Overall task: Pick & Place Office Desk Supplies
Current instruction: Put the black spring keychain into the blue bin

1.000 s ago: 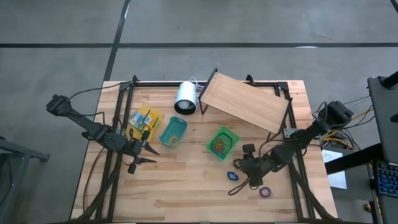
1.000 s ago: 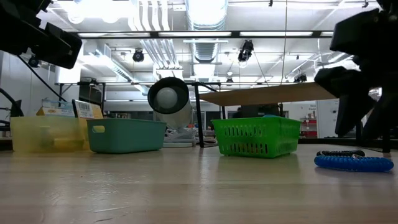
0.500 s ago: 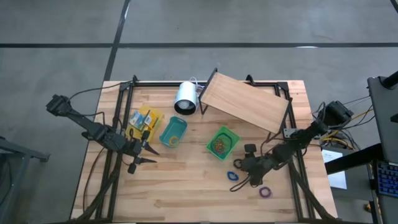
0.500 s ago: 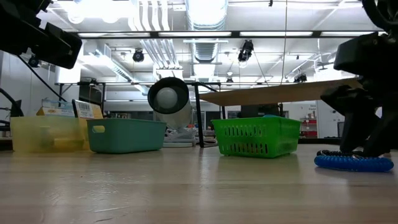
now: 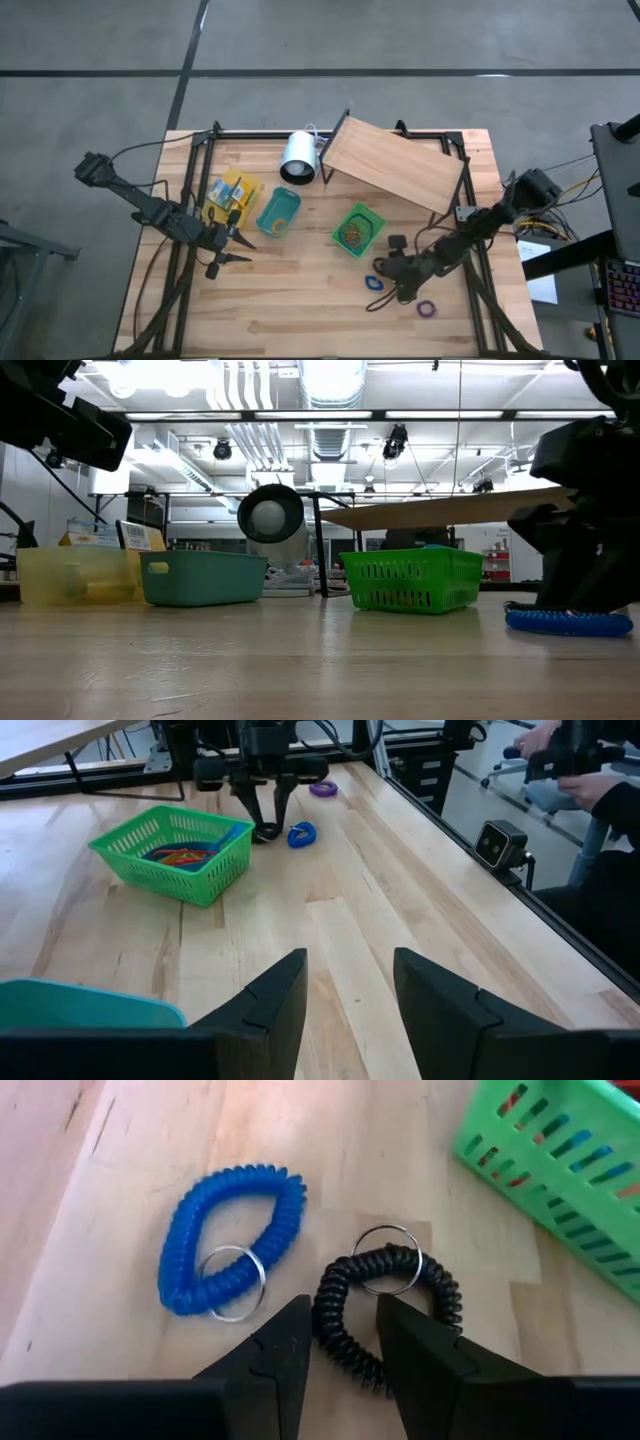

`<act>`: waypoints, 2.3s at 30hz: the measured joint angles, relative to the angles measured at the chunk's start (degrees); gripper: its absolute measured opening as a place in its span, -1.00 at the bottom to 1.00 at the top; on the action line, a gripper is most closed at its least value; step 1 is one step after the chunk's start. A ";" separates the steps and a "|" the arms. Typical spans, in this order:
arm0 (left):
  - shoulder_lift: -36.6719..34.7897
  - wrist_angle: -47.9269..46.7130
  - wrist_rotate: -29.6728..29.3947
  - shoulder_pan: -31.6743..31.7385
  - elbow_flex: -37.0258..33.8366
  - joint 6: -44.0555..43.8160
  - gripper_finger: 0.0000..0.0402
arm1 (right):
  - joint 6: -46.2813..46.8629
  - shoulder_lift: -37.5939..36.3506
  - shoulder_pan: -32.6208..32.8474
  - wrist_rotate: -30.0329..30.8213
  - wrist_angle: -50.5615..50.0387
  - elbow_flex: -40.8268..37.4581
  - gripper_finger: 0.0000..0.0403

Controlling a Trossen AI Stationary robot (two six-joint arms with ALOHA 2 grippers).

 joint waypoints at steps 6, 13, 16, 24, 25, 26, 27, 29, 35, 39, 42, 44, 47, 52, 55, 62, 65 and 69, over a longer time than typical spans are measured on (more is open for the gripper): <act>0.00 -0.05 0.00 0.00 0.00 0.00 -0.24 | -0.07 0.24 -0.02 -0.12 -0.72 1.04 -0.52; 0.00 -0.11 -0.01 -0.01 0.00 0.00 -0.24 | -0.58 -1.07 0.04 0.58 -2.03 2.06 -0.79; 0.00 -0.29 -0.01 -0.01 0.00 0.00 -0.24 | -0.32 -0.84 -0.02 0.78 -2.03 2.06 -0.88; 0.00 -0.31 0.00 -0.01 0.00 0.00 -0.24 | -0.30 -0.91 -0.07 1.44 -2.60 3.49 -0.92; -0.01 -0.33 -0.02 -0.01 0.00 0.00 -0.24 | -0.32 -0.90 -0.07 1.51 -2.73 3.82 -0.93; -0.01 -0.44 -0.01 -0.02 0.00 0.00 -0.24 | -0.32 -0.84 -0.11 1.53 -2.80 4.19 -0.93; -0.02 -0.73 -0.01 0.00 0.00 0.00 -0.24 | -0.32 -0.77 -0.15 1.62 -2.78 4.53 -0.93; 0.00 -1.29 0.00 0.01 0.00 0.00 -0.24 | -0.32 -0.74 -0.20 2.03 -2.59 5.30 -0.93; -0.01 -2.75 0.00 -0.01 0.00 0.01 -0.24 | -0.76 -0.79 -0.18 5.93 -3.02 7.95 -0.93; 0.00 -2.86 -0.01 -0.01 0.00 0.01 -0.24 | -0.83 -0.89 -0.18 7.95 -2.93 10.30 -0.94; 0.00 -2.84 0.00 -0.02 0.00 0.00 -0.24 | -2.33 -0.90 -0.15 8.51 -2.74 12.71 -0.94; 0.00 -2.84 0.00 0.00 0.00 0.01 -0.24 | -4.51 -0.92 -0.15 9.68 -2.16 14.64 -0.94; 0.00 -2.84 0.00 0.00 0.00 0.02 -0.24 | -8.31 -0.74 -0.29 12.56 1.39 16.99 -0.94; 0.00 -2.82 -0.01 -0.01 0.00 0.01 -0.24 | -12.79 0.71 -2.09 15.14 11.01 18.82 -0.94; -0.02 -2.83 0.00 0.00 0.00 0.01 -0.24 | -15.50 3.29 -4.31 15.42 19.00 19.41 -0.94; 0.18 -3.31 -0.01 -0.02 0.00 0.02 -0.24 | -21.95 12.56 -10.04 15.46 34.09 22.85 -0.92; 0.46 -3.95 0.00 -0.02 0.00 0.00 -0.24 | -22.81 16.77 -12.22 15.51 35.40 26.49 -0.90; 0.68 -5.03 0.00 0.01 0.00 0.02 -0.24 | -22.79 22.20 -14.69 15.39 35.48 32.59 -0.89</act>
